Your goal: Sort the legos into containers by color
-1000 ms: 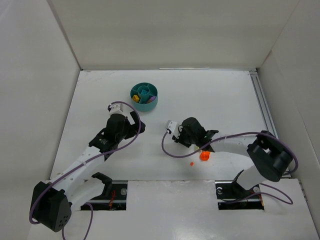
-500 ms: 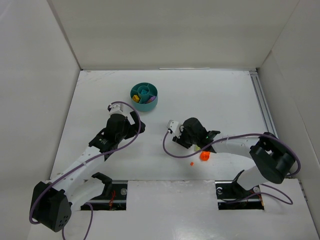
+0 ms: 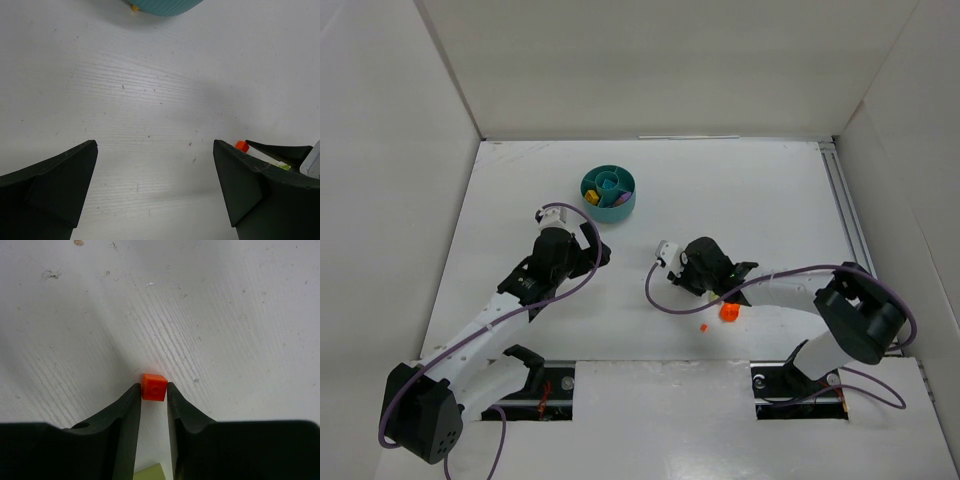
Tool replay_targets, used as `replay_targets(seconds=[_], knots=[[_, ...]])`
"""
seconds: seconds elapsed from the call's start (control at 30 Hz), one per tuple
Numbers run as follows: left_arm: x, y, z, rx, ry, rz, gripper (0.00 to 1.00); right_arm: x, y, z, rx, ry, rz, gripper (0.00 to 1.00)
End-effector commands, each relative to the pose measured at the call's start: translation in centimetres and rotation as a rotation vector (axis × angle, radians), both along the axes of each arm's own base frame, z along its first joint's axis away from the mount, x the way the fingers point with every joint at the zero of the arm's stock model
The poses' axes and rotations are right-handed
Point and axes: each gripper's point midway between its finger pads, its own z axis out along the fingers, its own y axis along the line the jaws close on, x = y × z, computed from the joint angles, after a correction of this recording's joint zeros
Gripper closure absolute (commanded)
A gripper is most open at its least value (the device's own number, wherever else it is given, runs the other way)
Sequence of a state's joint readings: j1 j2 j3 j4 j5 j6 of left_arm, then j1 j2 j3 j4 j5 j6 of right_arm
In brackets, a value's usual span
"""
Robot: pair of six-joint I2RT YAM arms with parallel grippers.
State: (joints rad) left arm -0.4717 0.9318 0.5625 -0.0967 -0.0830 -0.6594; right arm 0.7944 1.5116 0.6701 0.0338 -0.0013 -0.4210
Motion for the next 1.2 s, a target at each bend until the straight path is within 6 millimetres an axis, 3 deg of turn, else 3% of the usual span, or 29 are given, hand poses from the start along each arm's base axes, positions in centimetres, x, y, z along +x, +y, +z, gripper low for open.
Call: replay_targets(seconds=[0.0, 0.27, 0.47, 0.57, 0.8, 0.83, 1.03, 1.07, 1.1, 1.13, 1.17], knots=[[-0.1, 0.1, 0.2, -0.007, -0.018, 0.006, 0.0, -0.1, 0.2, -0.4, 0.004, 0.002, -0.015, 0.69], [-0.1, 0.1, 0.2, -0.007, -0.018, 0.006, 0.0, -0.1, 0.2, -0.4, 0.004, 0.002, -0.016, 0.78], [-0.1, 0.2, 0.2, -0.002, -0.02, 0.014, 0.0, 0.6, 1.4, 1.7, 0.054, -0.032, 0.007, 0.86], [0.0, 0.4, 0.2, 0.003, -0.023, 0.023, 0.0, 1.1, 2.1, 3.4, 0.086, -0.065, 0.022, 0.86], [1.3, 1.3, 2.9, 0.0, -0.062, 0.113, 0.0, 3.1, 5.0, 9.9, 0.191, -0.182, 0.082, 0.86], [1.4, 1.5, 3.3, -0.004, -0.066, 0.133, 0.0, 4.0, 5.6, 11.9, 0.216, -0.214, 0.091, 0.86], [2.5, 2.2, 5.1, 0.019, -0.104, 0.164, 0.0, 9.6, 7.8, 15.7, 0.262, -0.273, 0.14, 0.85], [3.1, 3.0, 5.7, 0.013, -0.115, 0.197, 0.0, 10.8, 8.8, 17.9, 0.281, -0.315, 0.147, 0.85], [3.2, 3.3, 5.4, 0.021, -0.106, 0.195, 0.0, 11.8, 9.1, 17.1, 0.269, -0.3, 0.153, 0.85], [3.6, 3.4, 6.1, 0.011, -0.124, 0.205, 0.0, 12.4, 9.8, 17.6, 0.273, -0.313, 0.171, 0.85], [4.0, 3.6, 5.7, 0.016, -0.115, 0.216, 0.0, 14.3, 10.2, 18.3, 0.283, -0.324, 0.174, 0.85]])
